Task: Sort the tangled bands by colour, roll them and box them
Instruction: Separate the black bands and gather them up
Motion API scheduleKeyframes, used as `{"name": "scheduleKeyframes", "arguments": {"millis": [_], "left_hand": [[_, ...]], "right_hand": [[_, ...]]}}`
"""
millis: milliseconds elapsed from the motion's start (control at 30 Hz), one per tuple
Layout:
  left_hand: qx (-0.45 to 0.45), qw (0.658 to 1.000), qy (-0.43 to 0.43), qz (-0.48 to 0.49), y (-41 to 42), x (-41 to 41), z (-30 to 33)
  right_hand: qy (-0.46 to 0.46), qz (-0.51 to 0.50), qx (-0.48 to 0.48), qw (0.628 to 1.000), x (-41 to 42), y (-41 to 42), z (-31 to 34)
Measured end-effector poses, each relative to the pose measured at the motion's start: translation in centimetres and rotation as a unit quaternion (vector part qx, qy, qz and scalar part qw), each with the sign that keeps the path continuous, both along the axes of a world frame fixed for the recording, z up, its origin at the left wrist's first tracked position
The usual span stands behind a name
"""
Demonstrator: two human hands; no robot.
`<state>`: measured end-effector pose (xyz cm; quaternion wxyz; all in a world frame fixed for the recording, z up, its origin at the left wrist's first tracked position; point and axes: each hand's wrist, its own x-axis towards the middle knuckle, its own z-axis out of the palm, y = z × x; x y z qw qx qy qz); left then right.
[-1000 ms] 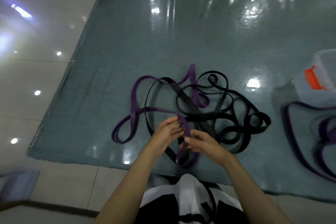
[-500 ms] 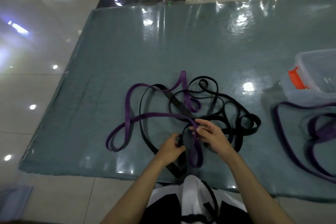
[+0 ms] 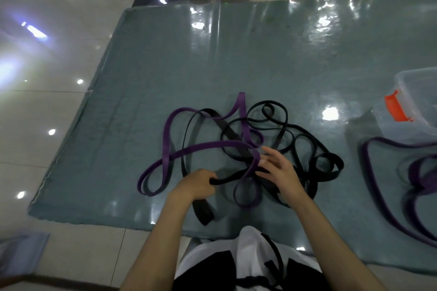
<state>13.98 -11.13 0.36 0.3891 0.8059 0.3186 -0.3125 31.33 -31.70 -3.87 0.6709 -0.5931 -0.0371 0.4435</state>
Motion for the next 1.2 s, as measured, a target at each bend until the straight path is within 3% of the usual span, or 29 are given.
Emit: {"name": "scheduleKeyframes", "arguments": {"millis": [100, 200, 300, 400, 467, 567, 633, 767, 900, 1033, 1100, 1200], "left_hand": [[0.016, 0.997, 0.061, -0.048, 0.6, 0.3, 0.0], [-0.006, 0.993, 0.094, -0.066, 1.0, 0.9, -0.1], [-0.051, 0.998, -0.010, 0.043, 0.6, 2.0, -0.5], [-0.081, 0.984, -0.079, 0.136, -0.8, 3.7, -1.6], [-0.043, 0.987, -0.082, 0.130, -1.9, 4.4, -3.1], [0.053, 0.988, -0.083, 0.119, -2.6, 4.5, -4.8], [0.049, 0.985, -0.091, 0.141, -2.1, 4.3, -5.6], [-0.015, 0.956, -0.111, 0.269, -0.9, 3.5, -6.6], [-0.029, 0.925, -0.104, 0.364, -0.1, 2.4, -7.5], [-0.042, 0.900, -0.110, 0.419, 0.2, 1.9, -7.4], [-0.045, 0.906, -0.103, 0.408, 0.2, 1.9, -7.2], [-0.055, 0.918, -0.093, 0.383, -0.2, 1.9, -7.0]], "right_hand": [[-0.004, 0.029, -0.015, 0.999, 0.4, 0.3, 0.5], [-0.020, 0.144, -0.041, 0.989, 0.6, 0.3, 0.8], [-0.033, 0.256, -0.067, 0.964, 0.2, 0.8, 1.0], [-0.055, 0.301, -0.090, 0.948, -0.4, 1.3, 0.6], [-0.081, 0.268, -0.097, 0.955, -0.2, 1.4, 0.2], [-0.109, 0.133, -0.108, 0.979, 1.0, 1.3, 0.0], [-0.188, 0.079, -0.140, 0.969, 2.2, 1.2, 0.1], [-0.415, 0.138, -0.251, 0.864, 3.8, 1.4, -0.3], [-0.430, 0.265, -0.293, 0.812, 3.6, 3.4, -0.5], [-0.479, 0.348, -0.410, 0.694, 2.2, 4.7, -1.5], [-0.475, 0.337, -0.415, 0.699, 2.0, 5.0, -2.0], [-0.408, 0.282, -0.376, 0.782, 2.4, 5.1, -2.1]]}}
